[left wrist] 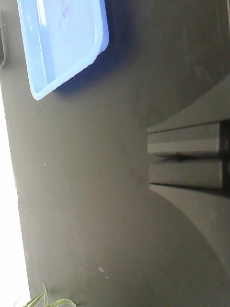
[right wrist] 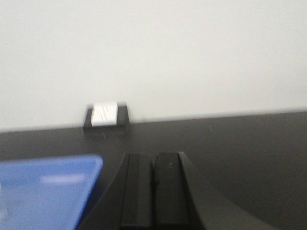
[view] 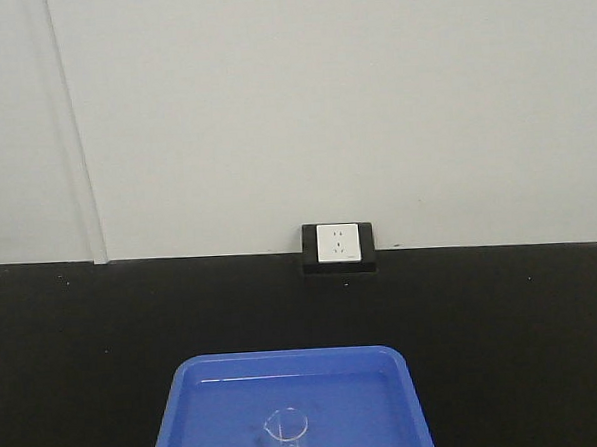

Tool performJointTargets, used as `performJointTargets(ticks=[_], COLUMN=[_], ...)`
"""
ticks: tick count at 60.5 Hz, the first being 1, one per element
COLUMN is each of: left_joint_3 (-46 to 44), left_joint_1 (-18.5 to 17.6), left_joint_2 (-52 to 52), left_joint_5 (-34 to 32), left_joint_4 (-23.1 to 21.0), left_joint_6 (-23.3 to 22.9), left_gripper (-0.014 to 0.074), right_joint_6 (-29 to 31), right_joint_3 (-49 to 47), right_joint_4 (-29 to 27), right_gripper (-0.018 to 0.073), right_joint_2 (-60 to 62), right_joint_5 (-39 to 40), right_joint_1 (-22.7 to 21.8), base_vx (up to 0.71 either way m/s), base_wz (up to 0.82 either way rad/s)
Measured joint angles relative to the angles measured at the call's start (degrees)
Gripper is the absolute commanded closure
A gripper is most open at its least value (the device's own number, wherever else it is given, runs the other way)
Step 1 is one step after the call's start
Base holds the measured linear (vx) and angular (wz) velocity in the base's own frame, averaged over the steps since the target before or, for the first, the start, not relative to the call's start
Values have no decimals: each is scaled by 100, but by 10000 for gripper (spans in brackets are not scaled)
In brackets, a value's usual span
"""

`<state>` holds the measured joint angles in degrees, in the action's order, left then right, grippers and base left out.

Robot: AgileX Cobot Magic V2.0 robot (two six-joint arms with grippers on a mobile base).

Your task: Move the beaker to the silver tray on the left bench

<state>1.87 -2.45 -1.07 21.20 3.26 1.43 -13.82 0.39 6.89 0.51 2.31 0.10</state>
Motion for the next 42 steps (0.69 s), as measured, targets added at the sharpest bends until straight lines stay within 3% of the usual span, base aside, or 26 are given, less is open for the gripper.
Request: performJointTargets(ticks=[10, 24, 42], left_joint_3=[0, 0, 0], left_joint_1=[0, 0, 0], left_joint_2=[0, 0, 0], left_joint_5=[0, 0, 0], left_joint_4=[0, 0, 0], left_joint_6=[0, 0, 0], left_gripper=[595, 595, 595], right_joint_6=[35, 363, 331], right_joint_3=[-1073, -2571, -2990], right_joint_4=[-6, 52, 50], right_gripper=[571, 571, 533], right_joint_2=[-931, -3382, -5115], right_joint_5=[408, 768, 1325], right_joint_1=[0, 0, 0], base_vx=[0, 0, 0], base_wz=[0, 0, 0])
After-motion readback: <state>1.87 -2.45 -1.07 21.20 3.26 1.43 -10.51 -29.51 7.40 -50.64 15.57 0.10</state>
